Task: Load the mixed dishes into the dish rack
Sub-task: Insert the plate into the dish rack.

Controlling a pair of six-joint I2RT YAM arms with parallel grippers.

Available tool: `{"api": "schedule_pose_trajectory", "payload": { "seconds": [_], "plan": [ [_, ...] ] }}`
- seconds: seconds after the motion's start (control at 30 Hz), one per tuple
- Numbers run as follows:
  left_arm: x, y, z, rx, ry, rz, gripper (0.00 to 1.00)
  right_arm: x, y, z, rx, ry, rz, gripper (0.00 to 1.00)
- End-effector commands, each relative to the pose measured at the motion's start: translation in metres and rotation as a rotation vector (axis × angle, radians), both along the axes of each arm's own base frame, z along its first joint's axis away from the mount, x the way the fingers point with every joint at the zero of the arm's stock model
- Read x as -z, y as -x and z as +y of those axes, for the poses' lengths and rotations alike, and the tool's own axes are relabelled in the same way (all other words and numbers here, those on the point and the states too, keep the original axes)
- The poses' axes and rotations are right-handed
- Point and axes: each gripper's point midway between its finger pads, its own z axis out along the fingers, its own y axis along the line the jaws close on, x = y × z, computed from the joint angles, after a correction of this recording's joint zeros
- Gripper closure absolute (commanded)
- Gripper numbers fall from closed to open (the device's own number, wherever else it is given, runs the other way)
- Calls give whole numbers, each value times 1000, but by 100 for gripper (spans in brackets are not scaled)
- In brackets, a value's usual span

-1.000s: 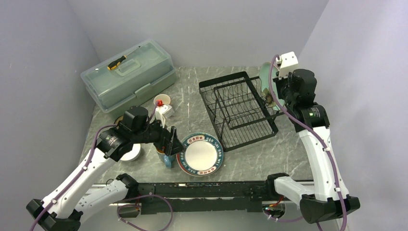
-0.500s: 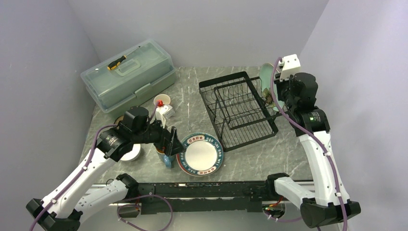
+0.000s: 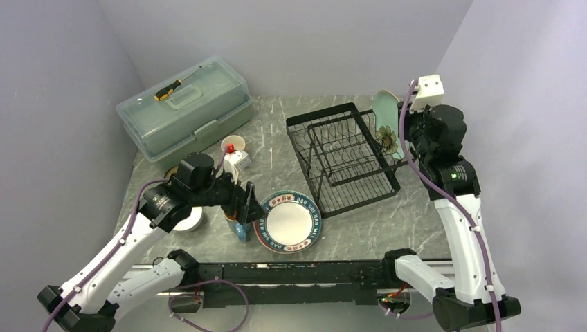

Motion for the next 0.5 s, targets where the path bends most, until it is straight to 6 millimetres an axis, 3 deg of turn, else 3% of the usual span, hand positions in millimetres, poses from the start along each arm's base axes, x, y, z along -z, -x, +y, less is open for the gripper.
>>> {"api": "schedule_pose_trajectory", "payload": {
  "seconds": [0.0,0.2,0.4,0.47],
  "plan": [
    [-2,-1,0,7,-1,-29,1,-54,7,7,-28,-84,-140,52],
    [-1,-2,2,-4,-8,-31,1,-79,22,28,-126,-190,-175,46],
    [2,-5,3,-15,-23,-27,1,-82,37,59,-277,-293,-88,39],
    [2,-6,4,-25,-29,-30,1,-90,50,69,-325,-359,-117,39]
  ]
}}
